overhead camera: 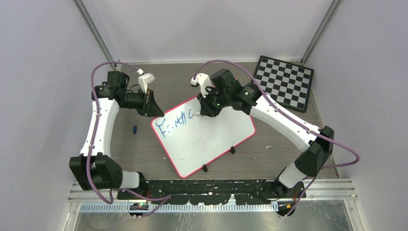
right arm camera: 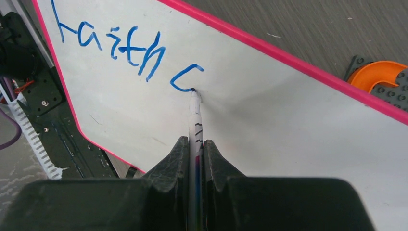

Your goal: Write a sentence on the whiteboard

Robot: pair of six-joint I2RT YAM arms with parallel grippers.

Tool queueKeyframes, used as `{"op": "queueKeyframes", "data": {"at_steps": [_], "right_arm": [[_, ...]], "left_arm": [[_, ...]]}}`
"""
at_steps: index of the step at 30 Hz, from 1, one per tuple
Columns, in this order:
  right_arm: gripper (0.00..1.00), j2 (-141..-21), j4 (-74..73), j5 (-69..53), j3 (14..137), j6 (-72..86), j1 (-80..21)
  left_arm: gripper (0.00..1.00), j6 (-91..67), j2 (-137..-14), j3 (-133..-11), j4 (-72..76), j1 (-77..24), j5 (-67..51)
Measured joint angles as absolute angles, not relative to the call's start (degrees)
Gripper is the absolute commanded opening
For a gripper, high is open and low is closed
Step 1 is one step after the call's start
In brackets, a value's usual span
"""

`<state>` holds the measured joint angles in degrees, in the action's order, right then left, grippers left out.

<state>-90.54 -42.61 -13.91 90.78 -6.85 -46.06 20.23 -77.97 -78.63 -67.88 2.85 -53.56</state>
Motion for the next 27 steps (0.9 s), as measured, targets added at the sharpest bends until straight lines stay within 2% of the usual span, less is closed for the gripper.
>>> {"op": "queueKeyframes", "data": {"at_steps": [17,27], "right_arm": [[0.00,-91.18,-42.96,-11.66,94.50,-7.77,-44.88],[0.00,-90.08,-42.94,-13.82,89.65,-7.11,-44.93]], "left_arm": [[0.00,20.43,-78.19,-78.74,-68.77,2.83,-53.91],[0.00,21.45,-79.50,-79.57,-70.32,1.89,-53.34]]}}
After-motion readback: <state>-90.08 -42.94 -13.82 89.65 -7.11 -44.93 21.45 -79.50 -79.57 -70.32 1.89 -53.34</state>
